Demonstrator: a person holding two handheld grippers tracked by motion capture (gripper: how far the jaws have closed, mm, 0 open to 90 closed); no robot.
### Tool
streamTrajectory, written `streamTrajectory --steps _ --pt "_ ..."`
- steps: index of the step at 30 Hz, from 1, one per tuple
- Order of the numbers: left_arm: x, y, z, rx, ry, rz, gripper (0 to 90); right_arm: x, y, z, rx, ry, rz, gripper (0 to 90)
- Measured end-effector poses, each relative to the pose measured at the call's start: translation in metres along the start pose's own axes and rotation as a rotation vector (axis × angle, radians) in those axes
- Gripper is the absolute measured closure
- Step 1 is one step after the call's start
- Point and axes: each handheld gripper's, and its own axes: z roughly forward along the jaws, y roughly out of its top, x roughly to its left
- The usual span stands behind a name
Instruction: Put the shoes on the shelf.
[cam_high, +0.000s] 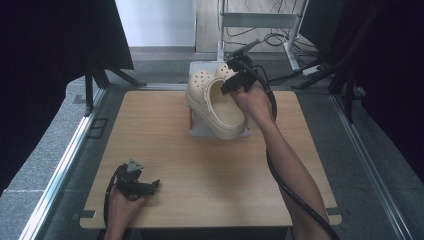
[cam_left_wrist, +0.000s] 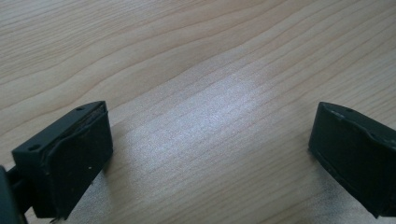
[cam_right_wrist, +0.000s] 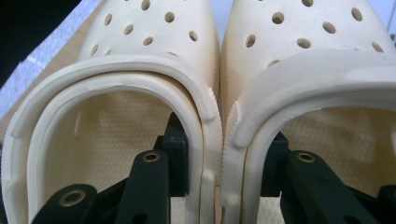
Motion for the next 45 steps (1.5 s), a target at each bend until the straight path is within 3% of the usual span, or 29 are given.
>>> streamTrajectory --steps 17,25,35,40,45 --pt "0.000 0.000 0.000 0.001 -0.001 0.000 0.0 -0.020 0.045 0.045 -0.025 -0.110 0.180 63.9" --pt "0.000 0.001 0.000 0.003 -0.007 0.002 0.0 -0.029 0.060 0.069 -0.042 -0.126 0.239 63.9" --pt "0.000 0.000 0.000 0.002 -0.005 0.002 0.0 -0.030 0.075 0.092 -0.058 -0.156 0.260 63.9" --pt "0.000 0.000 0.000 0.002 -0.005 0.002 0.0 -0.032 0.072 0.102 -0.033 -0.162 0.247 62.9" --pt "0.000 0.001 0.000 0.002 -0.006 0.004 0.0 -0.036 0.065 0.100 -0.078 -0.134 0.199 54.3"
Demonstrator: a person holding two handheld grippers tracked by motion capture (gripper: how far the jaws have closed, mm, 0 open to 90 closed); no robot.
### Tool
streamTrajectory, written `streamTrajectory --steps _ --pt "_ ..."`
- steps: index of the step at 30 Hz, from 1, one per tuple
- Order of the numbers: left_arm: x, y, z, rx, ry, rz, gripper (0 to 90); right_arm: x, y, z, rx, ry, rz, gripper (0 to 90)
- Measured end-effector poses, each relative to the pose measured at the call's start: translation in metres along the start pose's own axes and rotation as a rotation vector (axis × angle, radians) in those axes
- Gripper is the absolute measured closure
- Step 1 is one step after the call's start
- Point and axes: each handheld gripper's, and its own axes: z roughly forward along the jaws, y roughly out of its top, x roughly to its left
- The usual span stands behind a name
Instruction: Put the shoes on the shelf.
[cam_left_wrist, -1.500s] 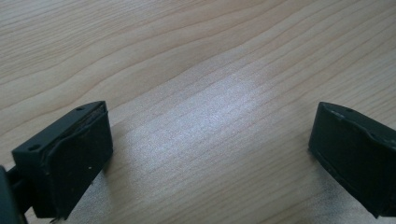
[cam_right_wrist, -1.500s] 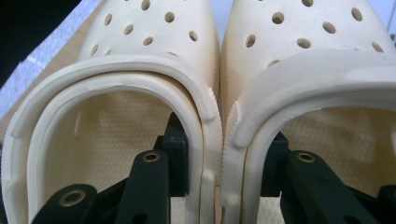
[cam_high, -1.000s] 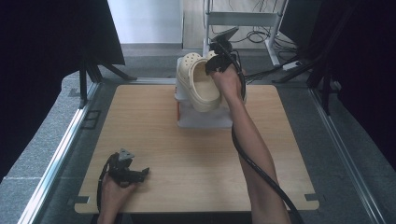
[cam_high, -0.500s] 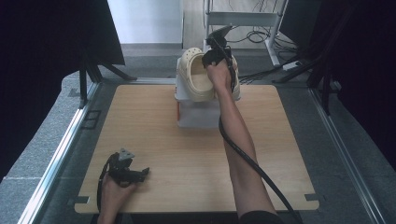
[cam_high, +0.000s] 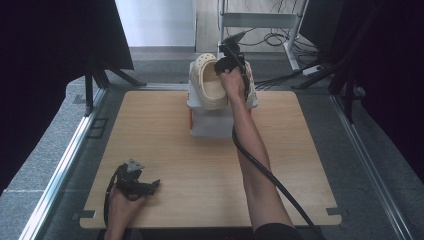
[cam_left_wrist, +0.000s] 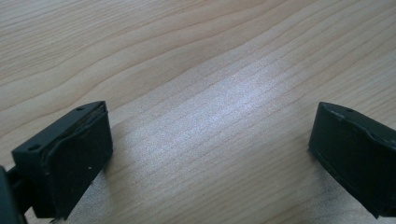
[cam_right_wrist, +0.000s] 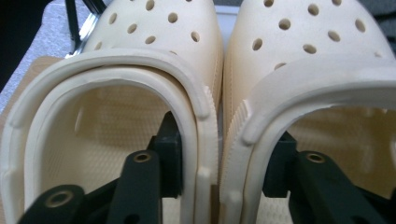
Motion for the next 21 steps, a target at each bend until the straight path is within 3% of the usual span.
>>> streamTrajectory --steps 6,11,15,19,20,21 --pt "0.000 0.000 0.000 -0.001 -0.001 -0.002 0.0 0.001 -0.005 -0.007 -0.025 0.037 -0.168 31.7" --pt "0.000 0.000 0.000 0.000 0.000 0.000 0.0 0.000 -0.012 -0.015 -0.042 0.087 -0.232 19.1" --pt "0.000 0.000 0.000 0.000 0.000 0.000 0.0 -0.001 -0.015 -0.023 -0.056 0.098 -0.291 13.5" --pt "0.000 0.000 0.000 -0.001 0.000 -0.001 0.0 -0.002 -0.018 -0.028 -0.043 0.145 -0.317 11.5" --pt "0.000 0.000 0.000 0.001 -0.001 0.000 0.0 -0.003 -0.020 -0.030 -0.044 0.168 -0.341 5.9" --pt "0.000 0.000 0.000 -0.001 0.000 -0.001 0.0 -0.003 -0.022 -0.032 -0.052 0.182 -0.361 6.0"
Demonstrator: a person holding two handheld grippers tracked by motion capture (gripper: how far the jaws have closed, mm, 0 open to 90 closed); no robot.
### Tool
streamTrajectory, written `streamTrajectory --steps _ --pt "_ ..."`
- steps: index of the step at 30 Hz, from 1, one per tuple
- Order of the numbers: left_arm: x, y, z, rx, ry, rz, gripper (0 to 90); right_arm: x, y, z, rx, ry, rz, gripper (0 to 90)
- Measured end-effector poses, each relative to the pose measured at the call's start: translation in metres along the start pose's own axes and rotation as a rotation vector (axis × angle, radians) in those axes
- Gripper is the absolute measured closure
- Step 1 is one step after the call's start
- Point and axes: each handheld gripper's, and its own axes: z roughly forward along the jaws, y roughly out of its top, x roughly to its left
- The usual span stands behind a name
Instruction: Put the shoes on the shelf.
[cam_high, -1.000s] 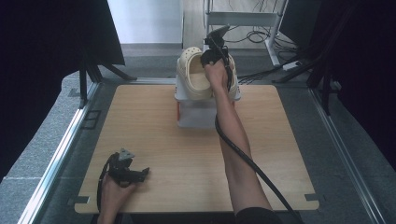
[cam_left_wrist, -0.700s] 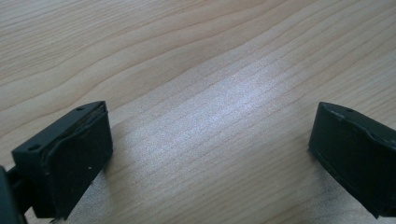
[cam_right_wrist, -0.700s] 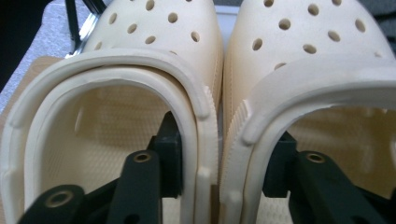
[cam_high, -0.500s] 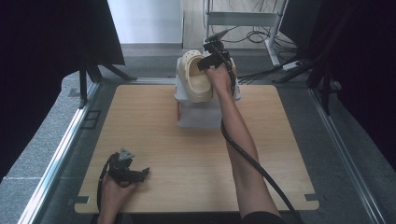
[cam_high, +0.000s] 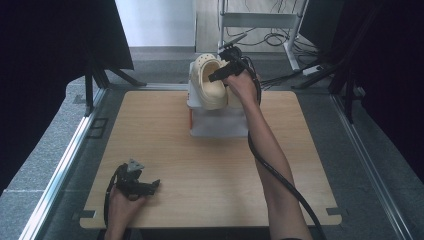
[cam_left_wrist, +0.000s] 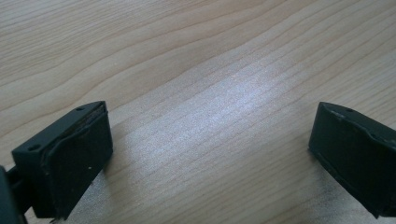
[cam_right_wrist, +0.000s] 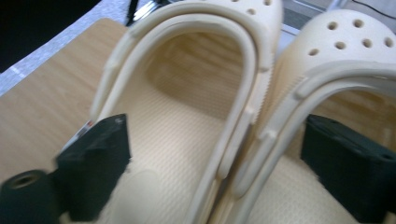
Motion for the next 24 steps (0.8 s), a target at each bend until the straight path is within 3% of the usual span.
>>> streamTrajectory --steps 6,24 --pt "0.000 0.000 0.000 -0.002 0.003 0.000 0.0 0.006 -0.008 -0.015 -0.024 0.041 -0.038 4.1" --pt "0.000 0.000 0.000 0.001 -0.002 0.000 0.0 0.030 -0.043 -0.050 -0.005 0.131 -0.136 3.0"
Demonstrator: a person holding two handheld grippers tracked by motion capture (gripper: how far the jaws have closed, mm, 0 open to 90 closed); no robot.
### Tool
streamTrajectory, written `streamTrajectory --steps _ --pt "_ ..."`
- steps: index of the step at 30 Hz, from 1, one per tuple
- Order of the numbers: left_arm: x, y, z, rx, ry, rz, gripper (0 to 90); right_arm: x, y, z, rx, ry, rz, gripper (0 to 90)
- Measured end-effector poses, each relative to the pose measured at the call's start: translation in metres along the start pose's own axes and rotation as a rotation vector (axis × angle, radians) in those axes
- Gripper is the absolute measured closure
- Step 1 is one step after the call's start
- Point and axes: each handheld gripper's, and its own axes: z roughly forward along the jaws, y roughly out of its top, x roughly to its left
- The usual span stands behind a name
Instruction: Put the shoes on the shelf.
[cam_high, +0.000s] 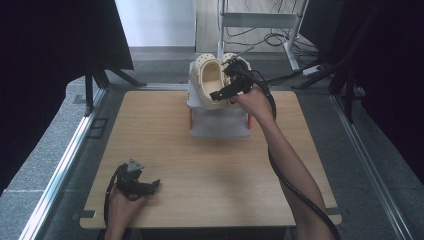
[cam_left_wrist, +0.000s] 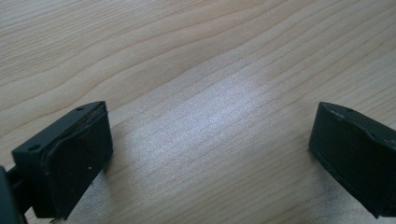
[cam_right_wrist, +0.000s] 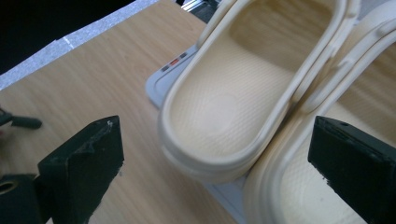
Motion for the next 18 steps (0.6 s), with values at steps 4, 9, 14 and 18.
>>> streamTrajectory --steps 4,9,14,18 --pt "0.000 0.000 0.000 -0.002 0.002 0.000 0.0 0.007 -0.008 -0.006 -0.004 0.015 -0.012 2.3" --pt "0.000 0.000 0.000 -0.004 0.005 -0.001 0.0 0.015 -0.020 -0.013 -0.010 0.042 -0.038 1.7" --pt "0.000 0.000 0.000 -0.004 0.006 0.002 0.0 0.021 -0.034 -0.020 -0.017 0.072 -0.042 2.0" --pt "0.000 0.000 0.000 -0.003 0.006 0.004 0.0 0.026 -0.047 -0.025 -0.012 0.086 -0.055 2.9"
